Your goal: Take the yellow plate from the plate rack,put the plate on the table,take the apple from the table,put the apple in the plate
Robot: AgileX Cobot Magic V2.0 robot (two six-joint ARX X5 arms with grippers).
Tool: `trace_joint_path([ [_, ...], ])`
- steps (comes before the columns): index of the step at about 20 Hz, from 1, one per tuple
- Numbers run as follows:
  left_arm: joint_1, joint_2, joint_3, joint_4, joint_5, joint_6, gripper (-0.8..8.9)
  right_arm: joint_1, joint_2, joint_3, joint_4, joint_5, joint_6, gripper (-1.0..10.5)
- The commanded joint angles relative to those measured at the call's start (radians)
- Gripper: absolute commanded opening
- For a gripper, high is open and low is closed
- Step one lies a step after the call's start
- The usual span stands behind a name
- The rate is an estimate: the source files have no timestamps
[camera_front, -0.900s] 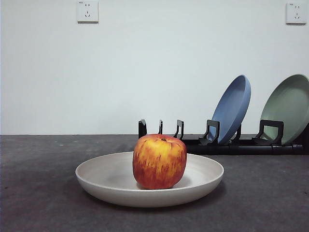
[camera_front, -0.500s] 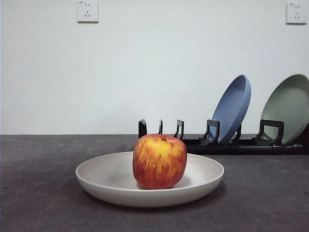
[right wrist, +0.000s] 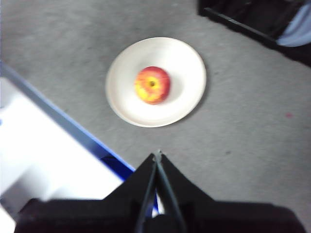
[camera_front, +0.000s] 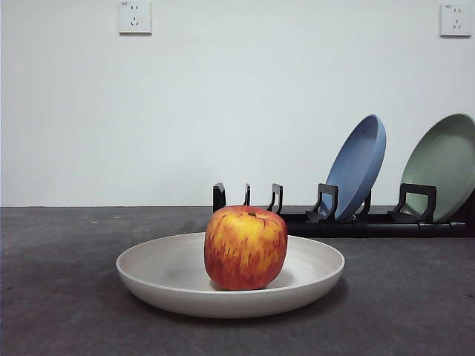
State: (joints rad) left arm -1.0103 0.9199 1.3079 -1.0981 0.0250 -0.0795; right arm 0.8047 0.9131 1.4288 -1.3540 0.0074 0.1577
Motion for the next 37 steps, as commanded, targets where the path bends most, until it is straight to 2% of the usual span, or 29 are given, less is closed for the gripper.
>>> trace_joint_path([
  [1,-0.002,-0.001,0.000,0.007,0.000,-0.003,-0.03,0.001,0.005,-0.002,-0.023,0.040,-0.002,0.0],
  [7,-0.001,-0.001,0.000,0.044,-0.002,-0.003,-0.03,0.001,0.007,-0.002,-0.023,0.130,-0.002,0.0],
  [12,-0.001,-0.001,0.003,0.053,-0.006,0.043,-0.03,0.001,0.007,-0.002,-0.023,0.143,-0.002,0.0],
  [14,-0.001,-0.001,0.003,0.119,-0.113,0.052,-0.03,0.001,0.007,-0.002,-0.023,0.143,-0.002,0.0],
  [16,0.011,-0.005,0.003,0.233,-0.256,0.123,-0.03,0.001,0.007,-0.002,-0.023,0.143,-0.002,0.0],
  [17,0.043,-0.015,0.003,0.298,-0.312,0.184,-0.03,0.001,0.008,-0.002,-0.023,0.143,-0.002,0.0],
  [18,0.091,-0.015,0.002,0.369,-0.312,0.251,-0.03,0.001,0.008,-0.002,-0.023,0.143,-0.002,0.0],
  [20,0.227,-0.026,-0.009,0.499,-0.206,0.346,-0.03,0.001,0.008,-0.002,-0.023,0.143,-0.002,0.0],
  [22,0.391,-0.049,-0.035,0.584,-0.038,0.378,-0.03,0.001,0.008,-0.002,-0.023,0.143,-0.002,0.0],
  [24,0.543,-0.082,-0.084,0.647,0.060,0.380,-0.03,0.001,0.010,-0.002,-0.023,0.143,-0.002,0.0],
  [29,0.824,-0.272,-0.356,0.776,0.061,0.369,-0.03,0.001,0.014,-0.002,-0.023,0.143,-0.002,0.0],
  [33,0.943,-0.479,-0.673,0.929,0.061,0.332,-0.03,0.001,0.014,-0.002,-0.023,0.143,-0.002,0.0],
  [37,0.990,-0.653,-0.972,1.052,0.061,0.246,-0.03,0.001,0.017,-0.002,-0.023,0.143,-0.002,0.0],
])
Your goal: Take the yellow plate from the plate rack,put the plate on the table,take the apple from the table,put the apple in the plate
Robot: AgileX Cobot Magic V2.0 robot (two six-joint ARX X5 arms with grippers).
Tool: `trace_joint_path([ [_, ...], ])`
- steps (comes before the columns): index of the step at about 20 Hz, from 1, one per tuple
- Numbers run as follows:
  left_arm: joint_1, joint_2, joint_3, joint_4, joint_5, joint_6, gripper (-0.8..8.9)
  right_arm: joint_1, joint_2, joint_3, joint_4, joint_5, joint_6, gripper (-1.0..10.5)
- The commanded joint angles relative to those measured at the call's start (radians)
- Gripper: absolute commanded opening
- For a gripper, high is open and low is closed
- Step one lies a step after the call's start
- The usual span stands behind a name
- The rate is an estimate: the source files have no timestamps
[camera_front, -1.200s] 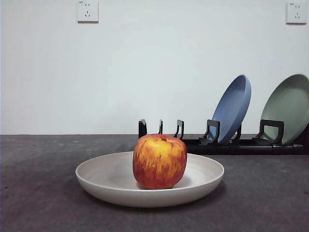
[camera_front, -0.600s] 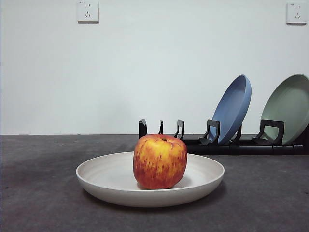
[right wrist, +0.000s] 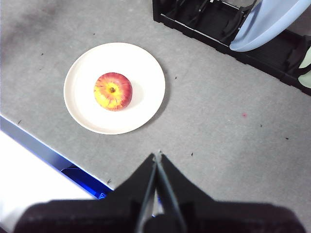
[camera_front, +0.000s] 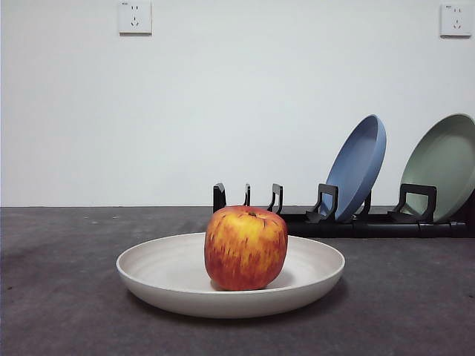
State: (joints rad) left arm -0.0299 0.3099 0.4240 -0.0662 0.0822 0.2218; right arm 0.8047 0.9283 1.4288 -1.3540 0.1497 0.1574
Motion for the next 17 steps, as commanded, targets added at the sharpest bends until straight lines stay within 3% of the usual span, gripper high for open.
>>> trace_joint_path([
  [1,0.014,-0.076,-0.142,0.024,0.003,-0.076,-0.03,0.001,0.003,-0.002,-0.023,0.001,-0.001,0.0],
  [8,0.021,-0.280,-0.417,0.004,-0.004,-0.204,-0.03,0.001,0.006,-0.002,-0.023,0.001,-0.001,0.0],
  [11,0.040,-0.306,-0.417,-0.094,-0.003,-0.219,-0.03,0.001,0.006,-0.002,-0.023,0.001,-0.001,0.0],
  [17,0.046,-0.303,-0.416,-0.097,0.003,-0.252,-0.03,0.001,0.006,-0.002,-0.023,0.001,-0.001,0.0],
])
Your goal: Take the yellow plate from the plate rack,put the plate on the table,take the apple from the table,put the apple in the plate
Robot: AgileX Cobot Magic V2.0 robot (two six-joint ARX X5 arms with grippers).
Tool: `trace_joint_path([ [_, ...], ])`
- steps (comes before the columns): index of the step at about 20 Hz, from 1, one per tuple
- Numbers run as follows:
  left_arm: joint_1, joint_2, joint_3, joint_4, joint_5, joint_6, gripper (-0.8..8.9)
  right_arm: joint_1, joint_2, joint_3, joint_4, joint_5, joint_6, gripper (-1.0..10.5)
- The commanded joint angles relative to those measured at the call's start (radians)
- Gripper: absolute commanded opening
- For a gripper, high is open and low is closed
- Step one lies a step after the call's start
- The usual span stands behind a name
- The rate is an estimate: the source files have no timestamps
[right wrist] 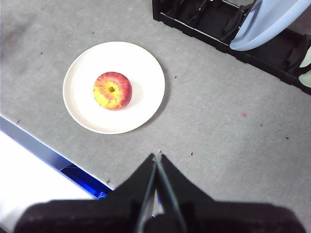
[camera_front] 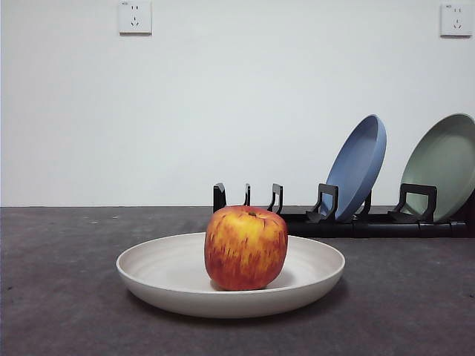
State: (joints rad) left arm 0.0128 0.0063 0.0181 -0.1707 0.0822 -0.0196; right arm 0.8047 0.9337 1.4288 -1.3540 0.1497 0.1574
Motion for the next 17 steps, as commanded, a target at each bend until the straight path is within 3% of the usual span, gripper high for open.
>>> trace_joint_path([
  [1,0.004,0.005,-0.010,0.007,0.003,-0.010,-0.03,0.001,0.000,-0.002,-0.023,0.001,-0.001,0.0],
  [12,0.004,0.031,-0.010,0.007,0.003,-0.010,-0.03,-0.014,-0.005,-0.002,-0.023,0.019,-0.002,0.0],
  [14,0.004,0.035,-0.010,0.007,0.003,-0.010,-0.03,-0.082,-0.051,-0.002,0.004,0.053,-0.062,0.0],
  [17,0.004,0.042,-0.010,0.007,0.003,-0.010,-0.03,-0.282,-0.155,-0.013,0.210,0.008,-0.094,0.0],
])
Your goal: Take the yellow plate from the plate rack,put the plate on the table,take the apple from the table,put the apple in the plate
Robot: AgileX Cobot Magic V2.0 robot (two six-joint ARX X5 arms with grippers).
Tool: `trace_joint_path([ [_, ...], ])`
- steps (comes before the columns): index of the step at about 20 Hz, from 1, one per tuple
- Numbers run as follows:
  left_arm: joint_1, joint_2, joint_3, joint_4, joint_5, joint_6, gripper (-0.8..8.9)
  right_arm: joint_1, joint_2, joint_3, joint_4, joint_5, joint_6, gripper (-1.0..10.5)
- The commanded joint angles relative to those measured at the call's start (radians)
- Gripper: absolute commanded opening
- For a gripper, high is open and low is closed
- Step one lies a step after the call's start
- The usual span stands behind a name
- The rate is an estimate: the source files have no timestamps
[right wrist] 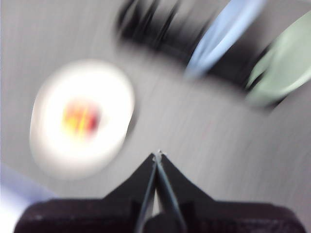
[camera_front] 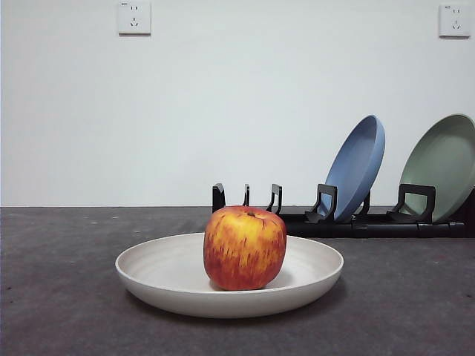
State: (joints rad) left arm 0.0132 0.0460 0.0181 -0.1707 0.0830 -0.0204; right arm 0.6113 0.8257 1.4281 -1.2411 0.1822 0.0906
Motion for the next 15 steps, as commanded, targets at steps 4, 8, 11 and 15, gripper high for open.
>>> trace_joint_path([
  [4,0.003,0.010,-0.010,0.007,0.003,-0.010,-0.03,-0.411,-0.210,-0.114,0.382,-0.068,-0.167,0.0],
  [8,0.003,0.010,-0.010,0.007,0.003,-0.010,-0.03,-0.591,-0.390,-0.449,0.787,-0.127,-0.209,0.0],
  [11,0.003,0.010,-0.010,0.007,0.003,-0.010,-0.03,-0.614,-0.481,-0.662,0.932,-0.168,-0.169,0.0],
  [15,0.003,0.010,-0.010,0.007,0.003,-0.010,-0.03,-0.613,-0.584,-0.934,1.075,-0.167,-0.107,0.0],
])
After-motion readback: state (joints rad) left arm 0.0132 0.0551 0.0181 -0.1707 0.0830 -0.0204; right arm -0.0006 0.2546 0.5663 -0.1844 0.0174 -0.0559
